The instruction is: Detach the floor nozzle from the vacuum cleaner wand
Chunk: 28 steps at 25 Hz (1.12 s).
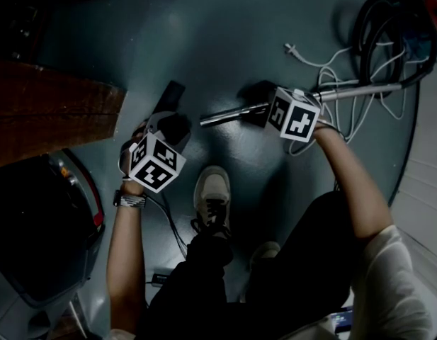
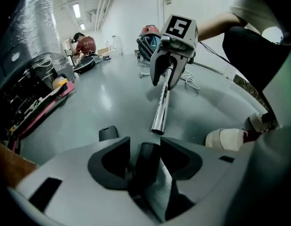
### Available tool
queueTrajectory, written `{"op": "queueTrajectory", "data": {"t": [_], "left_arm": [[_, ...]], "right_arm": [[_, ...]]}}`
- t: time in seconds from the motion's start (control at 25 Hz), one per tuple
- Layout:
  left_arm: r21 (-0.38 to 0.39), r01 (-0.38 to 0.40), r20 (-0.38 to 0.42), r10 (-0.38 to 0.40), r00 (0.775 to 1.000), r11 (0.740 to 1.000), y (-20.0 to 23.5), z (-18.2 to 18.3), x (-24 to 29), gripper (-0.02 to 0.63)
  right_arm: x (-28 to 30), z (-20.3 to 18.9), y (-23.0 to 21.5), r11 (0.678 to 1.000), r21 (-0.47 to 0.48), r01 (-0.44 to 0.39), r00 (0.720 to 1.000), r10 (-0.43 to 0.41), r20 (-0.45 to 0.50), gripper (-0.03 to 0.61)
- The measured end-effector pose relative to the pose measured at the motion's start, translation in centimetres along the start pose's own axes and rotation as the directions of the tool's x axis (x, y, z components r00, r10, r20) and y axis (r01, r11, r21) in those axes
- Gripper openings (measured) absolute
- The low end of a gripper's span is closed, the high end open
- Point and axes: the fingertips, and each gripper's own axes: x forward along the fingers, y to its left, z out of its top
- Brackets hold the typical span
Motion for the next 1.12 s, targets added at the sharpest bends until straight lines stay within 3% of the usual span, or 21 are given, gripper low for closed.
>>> {"op": "queueTrajectory", "data": {"t": [0.16, 0.32, 0.48, 0.64, 0.72, 0.88, 1.12], "left_arm": [[-0.075, -0.054, 0.123, 0.063, 0.990, 0.996, 1.4, 1.8, -1.2, 0.168], [-0.130, -0.162, 0.227, 0.189, 0.955, 0.978, 4.0, 4.1, -3.4, 0.073], [-0.188, -0.267, 0.333, 0.317, 0.888, 0.945, 6.5, 6.5, -6.3, 0.018], [-0.230, -0.331, 0.419, 0.401, 0.815, 0.915, 8.1, 8.8, -8.0, 0.002], [-0.241, -0.336, 0.447, 0.412, 0.794, 0.910, 8.3, 10.2, -8.5, 0.002], [-0.261, -0.362, 0.493, 0.446, 0.748, 0.895, 9.0, 12.9, -10.1, 0.002], [-0.339, -0.338, 0.566, 0.478, 0.672, 0.878, 10.2, 15.8, -13.9, 0.002]], "right_arm": [[-1.3, 1.6, -0.4, 0.998, 0.064, -0.001, 0.994, -0.006, 0.108, 0.186], [-2.6, 3.3, -1.3, 0.997, 0.072, 0.033, 0.984, -0.045, 0.170, 0.177], [-4.4, 4.9, -3.3, 0.986, 0.076, 0.150, 0.960, -0.164, 0.226, 0.069], [-5.5, 6.1, -4.5, 0.971, 0.108, 0.214, 0.932, -0.236, 0.275, 0.044], [-6.9, 7.5, -5.2, 0.956, 0.136, 0.261, 0.899, -0.292, 0.325, 0.037], [-11.3, 11.3, -7.0, 0.912, 0.196, 0.361, 0.796, -0.411, 0.445, 0.031], [-17.0, 15.3, -7.2, 0.866, 0.219, 0.450, 0.662, -0.488, 0.569, 0.029]]}}
